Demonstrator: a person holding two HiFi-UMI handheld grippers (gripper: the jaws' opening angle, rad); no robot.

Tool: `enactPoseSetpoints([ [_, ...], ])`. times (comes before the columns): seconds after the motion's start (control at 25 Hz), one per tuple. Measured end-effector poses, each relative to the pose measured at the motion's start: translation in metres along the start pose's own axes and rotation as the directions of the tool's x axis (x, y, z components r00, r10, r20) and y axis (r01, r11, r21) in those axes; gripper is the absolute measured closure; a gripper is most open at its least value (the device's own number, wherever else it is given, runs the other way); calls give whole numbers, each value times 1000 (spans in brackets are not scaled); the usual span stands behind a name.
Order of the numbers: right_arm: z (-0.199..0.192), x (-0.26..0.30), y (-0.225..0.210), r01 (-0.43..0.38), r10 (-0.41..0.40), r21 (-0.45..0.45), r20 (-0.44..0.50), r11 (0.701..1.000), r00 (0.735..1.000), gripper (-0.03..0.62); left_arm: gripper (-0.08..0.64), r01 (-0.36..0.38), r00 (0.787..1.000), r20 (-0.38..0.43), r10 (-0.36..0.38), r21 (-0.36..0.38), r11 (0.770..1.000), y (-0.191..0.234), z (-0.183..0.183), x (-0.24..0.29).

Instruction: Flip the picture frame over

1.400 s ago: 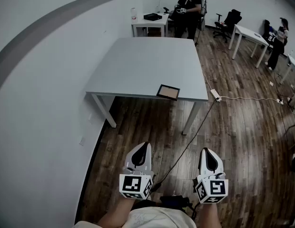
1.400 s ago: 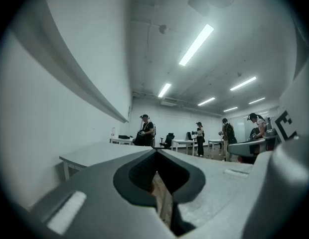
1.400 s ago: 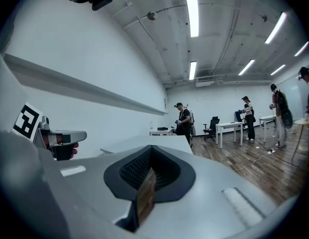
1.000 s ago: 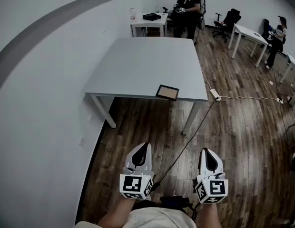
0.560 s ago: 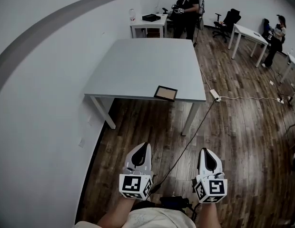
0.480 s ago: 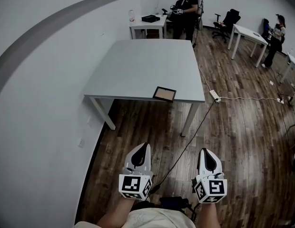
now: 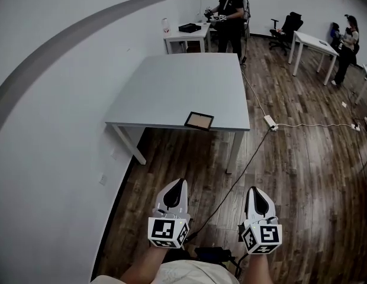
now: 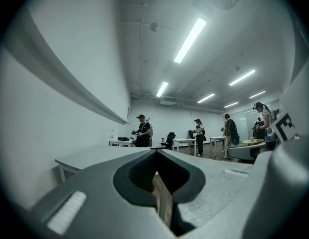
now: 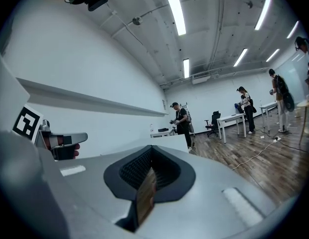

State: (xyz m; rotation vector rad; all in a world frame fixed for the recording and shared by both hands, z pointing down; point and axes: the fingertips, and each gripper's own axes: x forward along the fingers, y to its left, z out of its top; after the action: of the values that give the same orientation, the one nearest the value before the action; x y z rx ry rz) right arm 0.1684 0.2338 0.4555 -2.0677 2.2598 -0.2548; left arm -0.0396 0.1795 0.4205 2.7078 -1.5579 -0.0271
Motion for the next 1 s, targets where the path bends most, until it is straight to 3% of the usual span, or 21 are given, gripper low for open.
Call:
enactPoseSetpoints([
  [0.52, -4, 54, -8, -30, 29, -25, -34, 999, 999, 566, 560, -42, 999, -6, 42, -19, 999, 25, -12, 40],
  [1.0, 10, 183, 36, -16, 10, -106, -64, 994, 998, 566, 560, -3, 1000, 31, 5, -93, 996, 126, -8, 132],
])
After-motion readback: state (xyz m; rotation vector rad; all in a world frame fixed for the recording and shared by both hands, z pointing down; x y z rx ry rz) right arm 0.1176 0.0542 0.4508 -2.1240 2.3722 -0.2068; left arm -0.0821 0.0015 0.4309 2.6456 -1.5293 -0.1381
